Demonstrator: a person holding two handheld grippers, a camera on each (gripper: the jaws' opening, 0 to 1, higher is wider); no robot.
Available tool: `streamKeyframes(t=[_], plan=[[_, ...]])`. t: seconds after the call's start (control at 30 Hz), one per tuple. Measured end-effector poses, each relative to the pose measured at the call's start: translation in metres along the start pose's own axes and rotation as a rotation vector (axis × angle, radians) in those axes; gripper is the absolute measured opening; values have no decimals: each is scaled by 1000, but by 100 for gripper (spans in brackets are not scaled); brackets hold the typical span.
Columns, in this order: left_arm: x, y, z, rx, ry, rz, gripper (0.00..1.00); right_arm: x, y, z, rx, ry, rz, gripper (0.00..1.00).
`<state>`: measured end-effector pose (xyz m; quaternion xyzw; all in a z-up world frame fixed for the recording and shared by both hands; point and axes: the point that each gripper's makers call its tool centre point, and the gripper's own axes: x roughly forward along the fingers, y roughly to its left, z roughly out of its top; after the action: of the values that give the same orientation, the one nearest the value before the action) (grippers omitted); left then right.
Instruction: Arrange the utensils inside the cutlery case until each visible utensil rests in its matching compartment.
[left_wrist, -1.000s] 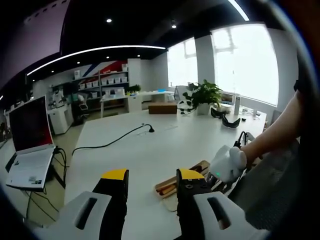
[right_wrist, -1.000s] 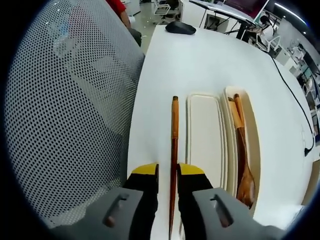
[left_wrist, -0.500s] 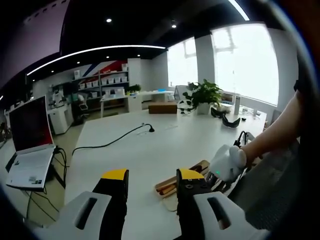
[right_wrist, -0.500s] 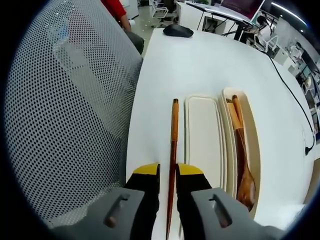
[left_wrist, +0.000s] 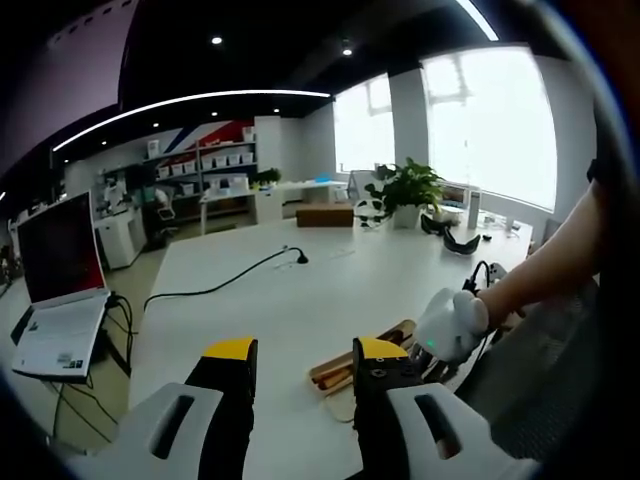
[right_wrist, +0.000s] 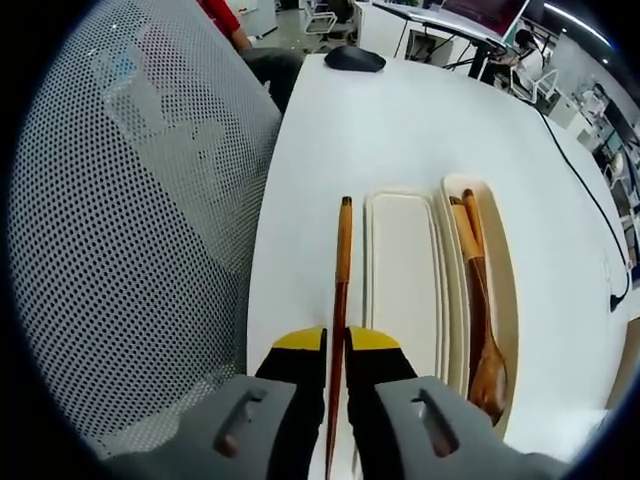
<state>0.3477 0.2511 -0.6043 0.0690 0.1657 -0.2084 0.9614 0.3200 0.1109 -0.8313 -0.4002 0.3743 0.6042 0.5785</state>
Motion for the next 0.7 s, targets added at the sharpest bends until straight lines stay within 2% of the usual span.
streamKeyframes(t=[0.5,0.57,0.7], plan=[[0,-1,0,2,0,0,39,1,0,1,-14,19,-5,1],[0,-1,0,3,0,-1,39,1,0,2,-18,35,-4,1],[-1,-1,0,3,1,-2,39,3,1,2,-53,108,-2,1]])
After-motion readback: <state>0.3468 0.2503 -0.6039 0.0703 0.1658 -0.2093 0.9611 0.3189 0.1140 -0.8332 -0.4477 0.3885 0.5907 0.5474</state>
